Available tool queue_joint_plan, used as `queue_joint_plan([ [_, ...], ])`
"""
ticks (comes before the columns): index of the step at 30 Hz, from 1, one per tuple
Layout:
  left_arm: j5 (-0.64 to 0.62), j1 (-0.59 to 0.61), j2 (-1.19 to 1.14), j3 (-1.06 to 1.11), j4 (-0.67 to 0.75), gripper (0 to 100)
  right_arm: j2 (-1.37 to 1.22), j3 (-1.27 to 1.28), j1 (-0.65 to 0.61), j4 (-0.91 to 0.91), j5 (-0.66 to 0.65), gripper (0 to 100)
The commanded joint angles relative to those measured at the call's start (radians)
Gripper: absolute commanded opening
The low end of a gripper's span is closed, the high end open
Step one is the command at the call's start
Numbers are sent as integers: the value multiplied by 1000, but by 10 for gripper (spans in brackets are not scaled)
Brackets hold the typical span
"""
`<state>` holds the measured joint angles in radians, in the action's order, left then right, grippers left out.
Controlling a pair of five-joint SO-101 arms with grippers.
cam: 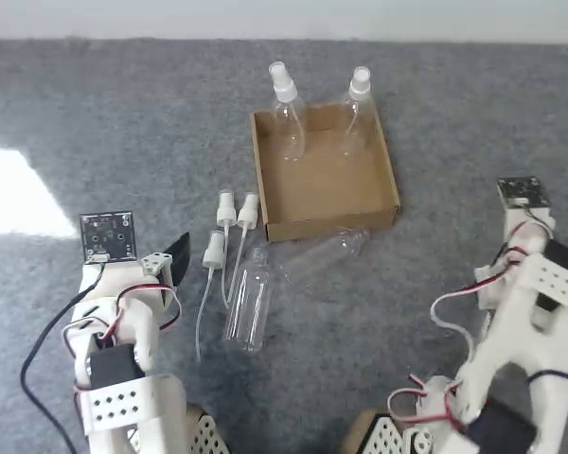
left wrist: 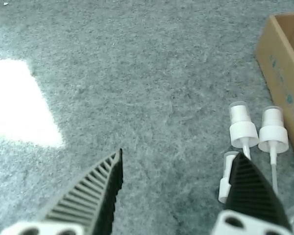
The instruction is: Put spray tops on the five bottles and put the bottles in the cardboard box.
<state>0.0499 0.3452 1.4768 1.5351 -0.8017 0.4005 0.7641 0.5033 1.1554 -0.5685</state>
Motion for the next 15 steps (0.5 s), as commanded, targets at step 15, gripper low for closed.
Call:
queue_joint_plan([
  [15, 66, -6, 3, -140, -144, 322, -140, -54, 96, -257, -440, 279],
])
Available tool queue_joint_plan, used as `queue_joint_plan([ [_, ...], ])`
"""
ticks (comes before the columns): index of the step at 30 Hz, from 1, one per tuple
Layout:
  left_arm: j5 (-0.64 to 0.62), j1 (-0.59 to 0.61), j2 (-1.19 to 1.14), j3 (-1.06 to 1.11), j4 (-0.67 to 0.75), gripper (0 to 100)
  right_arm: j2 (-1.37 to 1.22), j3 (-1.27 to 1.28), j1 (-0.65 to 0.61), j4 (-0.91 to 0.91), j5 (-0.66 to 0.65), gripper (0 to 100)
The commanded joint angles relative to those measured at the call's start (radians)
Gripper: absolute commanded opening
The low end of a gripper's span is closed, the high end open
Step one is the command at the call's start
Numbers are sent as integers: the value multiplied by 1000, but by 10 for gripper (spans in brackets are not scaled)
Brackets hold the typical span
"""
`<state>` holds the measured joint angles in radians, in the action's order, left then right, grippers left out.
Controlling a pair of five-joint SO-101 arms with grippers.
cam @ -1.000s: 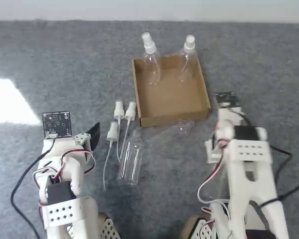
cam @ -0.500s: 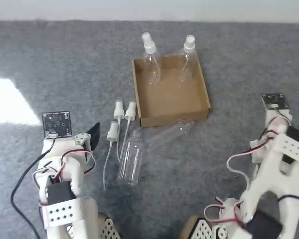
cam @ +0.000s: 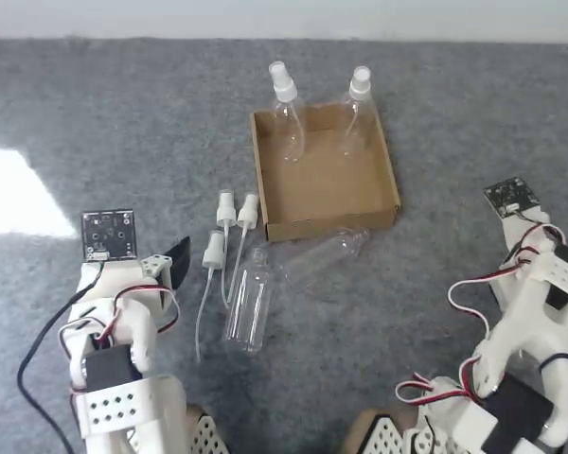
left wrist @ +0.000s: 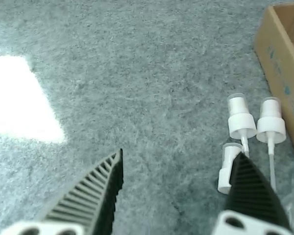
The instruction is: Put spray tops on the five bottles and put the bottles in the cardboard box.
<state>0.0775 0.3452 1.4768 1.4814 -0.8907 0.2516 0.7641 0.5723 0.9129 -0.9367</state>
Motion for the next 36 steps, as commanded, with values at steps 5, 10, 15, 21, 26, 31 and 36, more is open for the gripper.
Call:
queue_joint_plan([
  [5, 86, -8, 2, -179, -141, 322, 16, -57, 28, 31, 6, 289],
  [10, 120, -8, 2, -269, -226, 322, 18, -61, 25, 41, 20, 325],
  [15, 121, -8, -138, -338, -252, 271, 16, -95, 31, 136, 21, 443],
  [21, 117, -9, -514, -529, -253, 236, -10, -272, 25, 374, 92, 374],
  [26, 114, -117, -804, -677, -276, 234, -140, -287, 27, 318, 107, 307],
  [31, 64, -206, -997, -788, -301, 234, -288, -325, 45, 272, 107, 288],
  [36, 31, -224, -1068, -825, -252, 233, -386, -376, 51, 265, 110, 284],
])
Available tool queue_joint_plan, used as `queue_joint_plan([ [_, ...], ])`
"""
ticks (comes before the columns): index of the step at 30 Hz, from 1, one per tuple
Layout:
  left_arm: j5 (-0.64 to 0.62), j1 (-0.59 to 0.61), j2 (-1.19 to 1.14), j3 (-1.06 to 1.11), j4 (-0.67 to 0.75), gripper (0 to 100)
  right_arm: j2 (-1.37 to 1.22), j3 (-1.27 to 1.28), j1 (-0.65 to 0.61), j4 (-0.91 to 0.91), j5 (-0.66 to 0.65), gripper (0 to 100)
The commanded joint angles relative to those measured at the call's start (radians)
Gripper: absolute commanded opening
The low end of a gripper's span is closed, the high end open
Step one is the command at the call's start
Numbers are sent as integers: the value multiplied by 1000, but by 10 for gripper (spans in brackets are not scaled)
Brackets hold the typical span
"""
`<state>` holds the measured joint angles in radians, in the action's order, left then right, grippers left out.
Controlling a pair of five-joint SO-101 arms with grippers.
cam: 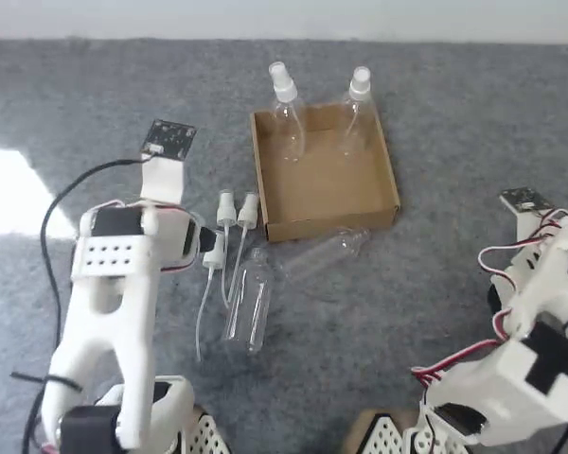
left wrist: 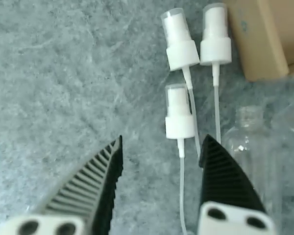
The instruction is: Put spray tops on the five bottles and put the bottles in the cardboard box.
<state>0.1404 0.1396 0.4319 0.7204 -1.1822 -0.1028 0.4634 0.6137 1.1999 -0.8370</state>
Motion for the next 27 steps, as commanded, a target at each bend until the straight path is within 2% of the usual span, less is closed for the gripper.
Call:
queue_joint_plan([
  [1, -34, -31, -34, -61, 57, 233, -42, -77, 7, -38, 14, 277],
  [7, -100, -112, -175, -56, 138, 233, -79, -80, 1, -116, 12, 70],
  [9, -104, -120, -242, -70, 153, 232, -77, -81, 1, -130, 8, 34],
  [19, -112, -43, -476, -206, 166, 162, -76, -81, 4, -134, -43, 31],
  [27, -109, -49, -514, -200, 190, 153, -76, -81, 2, -131, -43, 31],
])
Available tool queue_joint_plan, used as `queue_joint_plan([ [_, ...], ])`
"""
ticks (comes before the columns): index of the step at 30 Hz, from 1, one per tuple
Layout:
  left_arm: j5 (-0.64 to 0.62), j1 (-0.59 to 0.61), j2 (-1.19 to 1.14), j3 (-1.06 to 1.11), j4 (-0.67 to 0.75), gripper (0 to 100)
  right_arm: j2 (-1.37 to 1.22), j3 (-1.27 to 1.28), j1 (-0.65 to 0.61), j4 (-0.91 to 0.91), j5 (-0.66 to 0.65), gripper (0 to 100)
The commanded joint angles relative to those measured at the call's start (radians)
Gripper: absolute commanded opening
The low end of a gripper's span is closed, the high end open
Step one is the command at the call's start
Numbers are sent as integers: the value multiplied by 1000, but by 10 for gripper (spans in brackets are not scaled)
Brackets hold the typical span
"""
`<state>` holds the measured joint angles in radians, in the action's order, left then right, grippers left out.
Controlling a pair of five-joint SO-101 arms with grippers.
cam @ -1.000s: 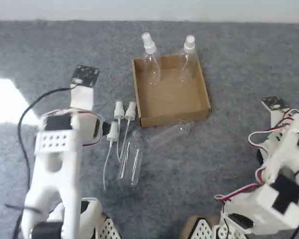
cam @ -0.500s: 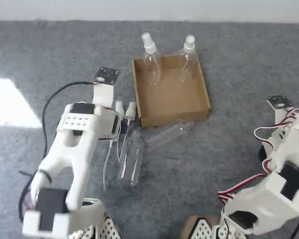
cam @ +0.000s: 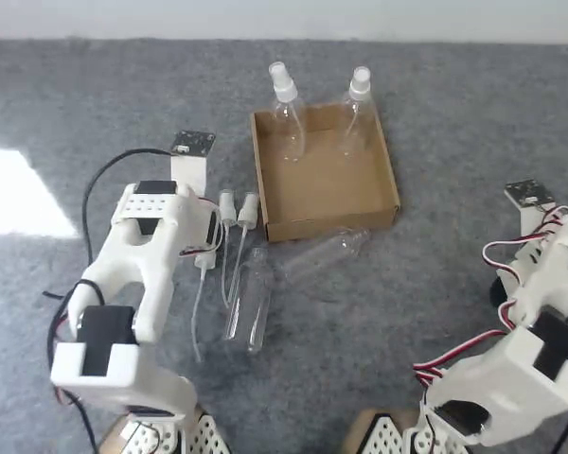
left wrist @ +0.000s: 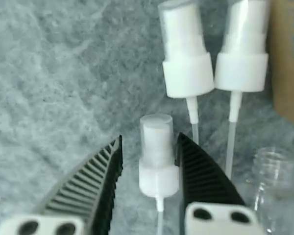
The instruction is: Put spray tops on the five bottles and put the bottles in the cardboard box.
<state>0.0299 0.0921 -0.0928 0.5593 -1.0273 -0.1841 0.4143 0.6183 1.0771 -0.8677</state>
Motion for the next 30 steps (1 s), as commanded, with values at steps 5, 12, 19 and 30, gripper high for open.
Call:
queue_joint_plan([
  [5, 8, -3, -25, -41, 34, 27, 5, -31, -2, -4, -12, 27],
  [12, 58, 8, -2, -47, -18, 9, 5, -32, 4, -10, -12, 26],
  [19, -28, 2, 391, -35, -112, 9, 185, -52, -33, -4, 63, 6],
  [30, -109, 6, 1080, -41, -229, 9, 647, -46, -530, 127, 307, 6],
])
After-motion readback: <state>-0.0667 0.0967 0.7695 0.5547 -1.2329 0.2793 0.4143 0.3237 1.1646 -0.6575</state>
